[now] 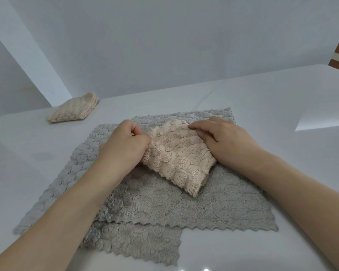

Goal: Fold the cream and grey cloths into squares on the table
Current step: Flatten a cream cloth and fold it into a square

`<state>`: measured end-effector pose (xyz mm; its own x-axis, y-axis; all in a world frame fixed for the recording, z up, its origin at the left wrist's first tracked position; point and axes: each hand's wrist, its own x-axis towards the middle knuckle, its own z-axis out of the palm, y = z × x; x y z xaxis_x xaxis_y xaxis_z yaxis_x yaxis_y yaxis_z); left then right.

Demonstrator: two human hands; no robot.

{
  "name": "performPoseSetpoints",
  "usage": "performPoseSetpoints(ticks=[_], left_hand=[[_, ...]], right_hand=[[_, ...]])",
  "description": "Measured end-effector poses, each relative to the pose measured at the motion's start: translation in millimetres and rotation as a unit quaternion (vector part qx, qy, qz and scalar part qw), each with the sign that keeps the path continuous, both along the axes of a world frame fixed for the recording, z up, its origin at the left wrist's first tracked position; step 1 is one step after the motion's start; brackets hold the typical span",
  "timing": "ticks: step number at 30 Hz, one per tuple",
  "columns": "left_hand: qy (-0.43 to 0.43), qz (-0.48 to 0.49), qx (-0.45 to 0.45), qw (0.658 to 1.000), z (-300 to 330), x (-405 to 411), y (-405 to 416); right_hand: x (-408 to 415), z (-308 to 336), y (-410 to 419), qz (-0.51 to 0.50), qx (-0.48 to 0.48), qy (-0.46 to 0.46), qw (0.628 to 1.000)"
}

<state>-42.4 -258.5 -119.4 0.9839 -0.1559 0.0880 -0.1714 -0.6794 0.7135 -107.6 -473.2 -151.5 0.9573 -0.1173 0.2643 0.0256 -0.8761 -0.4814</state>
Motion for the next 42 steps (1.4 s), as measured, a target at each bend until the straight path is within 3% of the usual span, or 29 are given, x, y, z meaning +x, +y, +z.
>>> performPoseSetpoints(ticks=[2,5,11,16,19,22,25,27,30,34,38,42], left_hand=[[-0.020,-0.020,0.101,0.995,-1,1,-1],[-0.057,-0.046,0.269,0.960,-1,-6,-4],[-0.089,-0.058,0.337,0.935,-5,-10,-2],[-0.080,-0.048,0.272,0.958,6,-15,-3],[-0.026,-0.076,0.215,0.973,10,-13,1],[0.078,-0.100,-0.017,0.992,14,-11,2],[0.168,-0.050,-0.256,0.951,19,-11,-4],[0.215,-0.050,-0.324,0.920,21,-15,-8],[0.238,-0.052,-0.333,0.911,11,-18,-12],[0.044,-0.053,-0.224,0.972,-2,-12,-10],[0.039,-0.121,-0.295,0.947,-1,-14,-9],[0.044,-0.119,-0.310,0.942,-7,-13,-10]], right_hand=[[0,0,0,0.001,0.000,0.000,1.000],[0,0,0,0.003,-0.003,0.000,1.000],[1,0,0,0.003,-0.005,-0.005,1.000],[-1,1,2,0.001,0.000,-0.034,0.999],[-2,1,4,-0.001,-0.009,-0.049,0.999],[-3,0,4,0.003,-0.008,-0.049,0.999],[-3,0,2,-0.007,0.032,-0.075,0.997],[-1,1,-1,-0.027,0.074,-0.098,0.992],[0,2,-5,-0.049,0.138,-0.086,0.986],[-2,4,-3,-0.043,0.222,-0.115,0.967],[-1,5,-7,-0.062,0.236,-0.113,0.963],[-1,4,-5,-0.067,0.201,-0.098,0.972]])
